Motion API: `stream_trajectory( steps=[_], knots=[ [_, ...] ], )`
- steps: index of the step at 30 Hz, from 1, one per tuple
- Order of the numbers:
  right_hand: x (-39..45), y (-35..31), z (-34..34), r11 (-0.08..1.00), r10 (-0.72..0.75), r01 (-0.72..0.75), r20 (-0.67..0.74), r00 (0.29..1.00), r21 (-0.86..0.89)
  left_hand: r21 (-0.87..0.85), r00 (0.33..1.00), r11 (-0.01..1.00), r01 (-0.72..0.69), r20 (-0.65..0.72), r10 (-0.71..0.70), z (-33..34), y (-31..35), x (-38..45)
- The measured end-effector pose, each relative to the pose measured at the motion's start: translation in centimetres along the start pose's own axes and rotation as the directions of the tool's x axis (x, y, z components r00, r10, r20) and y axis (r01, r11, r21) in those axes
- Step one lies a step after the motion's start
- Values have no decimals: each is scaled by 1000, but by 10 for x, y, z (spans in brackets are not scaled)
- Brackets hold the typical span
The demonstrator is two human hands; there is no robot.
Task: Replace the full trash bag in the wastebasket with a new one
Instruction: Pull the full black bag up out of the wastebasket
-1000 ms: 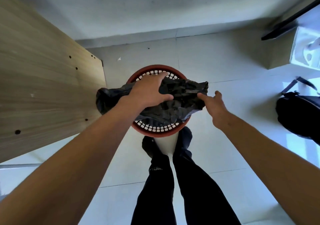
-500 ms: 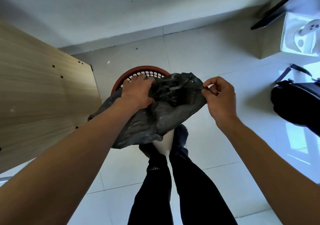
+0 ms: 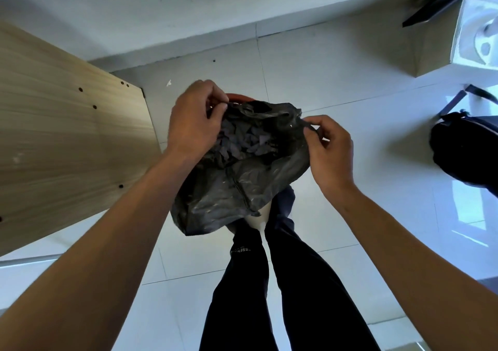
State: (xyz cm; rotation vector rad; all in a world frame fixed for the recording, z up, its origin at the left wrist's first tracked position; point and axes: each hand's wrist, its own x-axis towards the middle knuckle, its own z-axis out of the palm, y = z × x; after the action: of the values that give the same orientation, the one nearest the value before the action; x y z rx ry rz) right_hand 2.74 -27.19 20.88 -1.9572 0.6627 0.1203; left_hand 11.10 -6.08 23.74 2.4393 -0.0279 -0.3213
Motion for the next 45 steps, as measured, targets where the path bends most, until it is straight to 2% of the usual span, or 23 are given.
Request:
stream_trajectory(
  steps=[3,9,11,14,16,18,21,24,27,28,30,32,35,38,41,45],
  knots=[
    [-2,-4,3,1000,11,-12,50,999,21,164,990,984,-66,135,44,8,-1,-4],
    [-15,-3,-3,997,-21,7,200,980,72,156,908,969,-190,404,112,48,5,3],
    [-19,-1,-9,996,-44,23,251,967,87,218,901,954,-204,423,96,61,5,13],
    [-22,6,-16,994,-72,43,295,953,105,293,927,934,-204,364,89,73,6,20],
    [-21,16,-18,996,-88,82,282,956,33,231,949,959,-166,300,92,74,2,18],
    [-16,30,-17,977,-107,152,277,955,-148,85,956,981,-172,253,146,70,-2,10],
    [-8,53,-5,915,-126,232,315,941,-330,-132,933,970,-202,276,232,58,-7,-4],
    [4,53,11,840,-281,429,410,868,-332,-172,898,960,-221,349,269,46,-14,-20],
    [18,32,27,766,-411,600,542,733,-231,-182,911,964,-195,331,247,38,-23,-29],
    [21,25,33,737,-439,645,582,684,-202,-149,929,971,-186,297,223,37,-27,-32],
    [22,15,43,710,-478,689,616,626,-149,41,964,987,-155,224,143,36,-38,-35],
    [19,7,49,766,-467,634,587,661,-105,222,976,971,-91,212,42,34,-48,-33],
    [16,2,52,885,-324,445,506,799,-137,301,976,954,-9,209,-57,29,-60,-29],
    [19,2,55,956,-214,277,409,887,-101,149,980,988,50,182,-77,25,-69,-35],
    [22,-3,58,993,-112,120,368,923,0,-78,991,995,67,124,-57,23,-74,-46],
    [26,-10,66,996,-46,66,316,948,-52,-163,998,986,33,-47,-41,19,-76,-54]
  ],
)
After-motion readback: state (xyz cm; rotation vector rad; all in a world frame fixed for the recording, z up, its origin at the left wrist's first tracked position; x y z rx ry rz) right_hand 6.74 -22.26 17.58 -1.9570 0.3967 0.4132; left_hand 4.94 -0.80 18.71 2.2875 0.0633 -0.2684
